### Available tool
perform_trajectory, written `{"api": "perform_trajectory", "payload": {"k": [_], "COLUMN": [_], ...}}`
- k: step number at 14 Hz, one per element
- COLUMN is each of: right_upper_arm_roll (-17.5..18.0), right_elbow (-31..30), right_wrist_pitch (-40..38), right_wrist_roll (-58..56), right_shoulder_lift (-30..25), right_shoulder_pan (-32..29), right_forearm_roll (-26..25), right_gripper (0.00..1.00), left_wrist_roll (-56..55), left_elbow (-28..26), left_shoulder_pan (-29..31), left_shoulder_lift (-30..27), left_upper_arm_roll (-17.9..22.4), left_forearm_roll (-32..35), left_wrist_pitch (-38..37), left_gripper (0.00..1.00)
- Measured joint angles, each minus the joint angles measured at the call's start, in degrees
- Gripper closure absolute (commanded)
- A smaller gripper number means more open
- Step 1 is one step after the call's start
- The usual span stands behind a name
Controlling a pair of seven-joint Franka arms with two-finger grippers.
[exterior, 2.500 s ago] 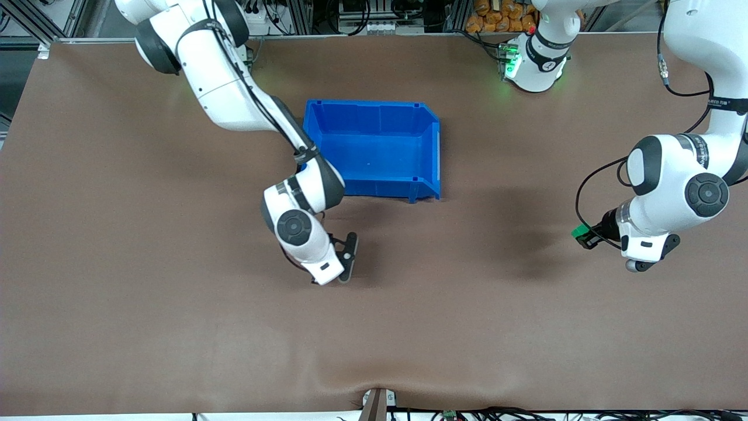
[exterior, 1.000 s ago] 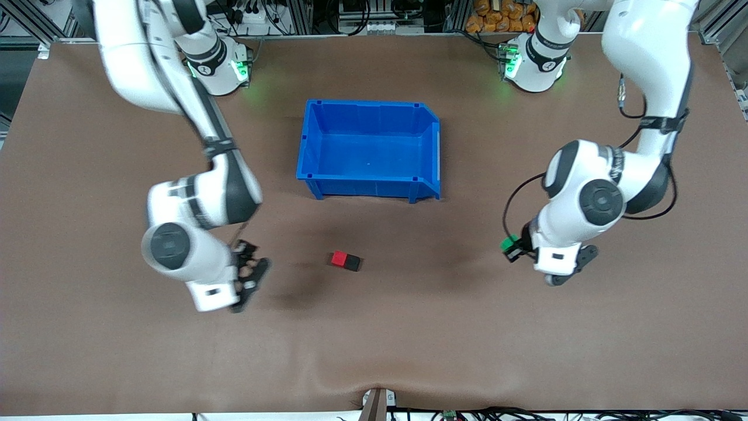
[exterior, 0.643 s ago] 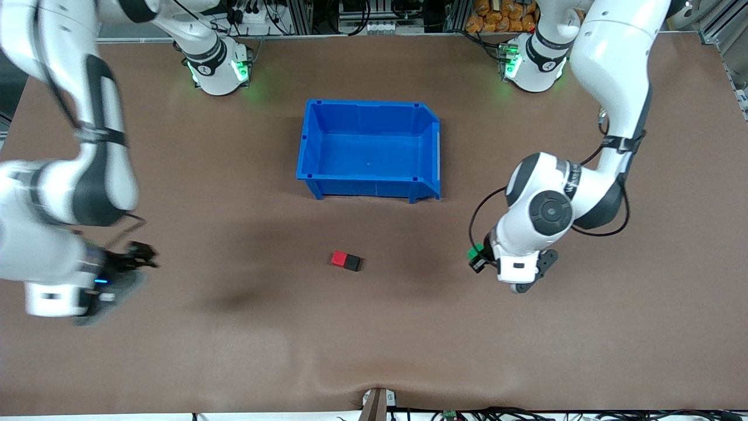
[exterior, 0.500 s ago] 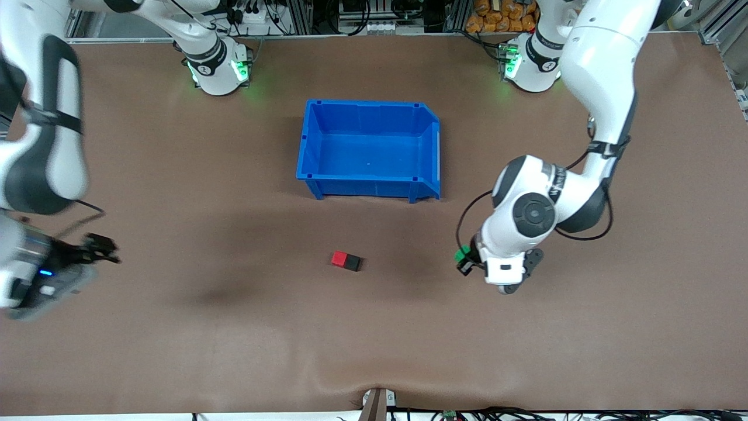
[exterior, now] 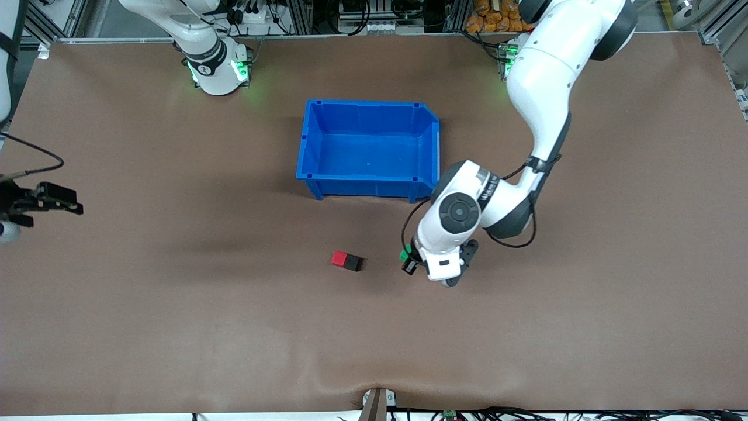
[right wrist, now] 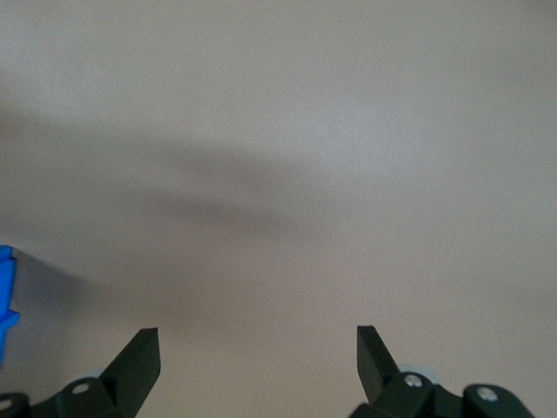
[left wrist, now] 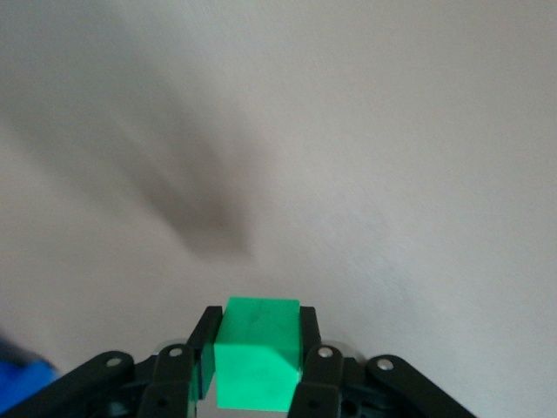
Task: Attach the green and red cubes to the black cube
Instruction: 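Withdraw the right gripper while the left gripper carries green toward the black cube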
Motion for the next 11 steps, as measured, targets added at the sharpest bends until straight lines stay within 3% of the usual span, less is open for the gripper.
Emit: {"api": "perform_trajectory", "payload": {"k": [4,6,9,11], "right_upper_arm_roll": [0.0,1.4,6.3,6.9], "right_elbow": [-8.9,-10.1,-10.2,-10.2], "right_wrist_pitch": [0.0,-1.0,-2.9,-3.7], "right_wrist_roll": [2.8,6.4,11.6,12.6], "right_shoulder_lift": [-8.5,-10.2,-11.0,-11.3], "right_shoulder_pan": [-0.5,-0.8,-3.2,-3.4], "right_forearm_roll": [-0.1,-0.1,-0.2,-0.4], "right_gripper": [0.00,0.00,0.00,0.00], "left_wrist_roll": [-4.5,-6.2,-9.1,-11.3], "left_elbow": [5.8,6.7,7.8,8.7], "left_shoulder_pan": [-2.7,-3.4,-4.0,-4.2], "left_shoulder_lift": [6.0,7.5,9.0,9.9], "left_upper_arm_roll": [0.0,0.1,0.1,0.1], "left_forearm_roll": [-0.1,-0.3,-0.4,-0.4], "left_wrist_pitch": [2.5,4.3,6.3,7.8], "left_gripper": [1.00,1.00,1.00,1.00]}}
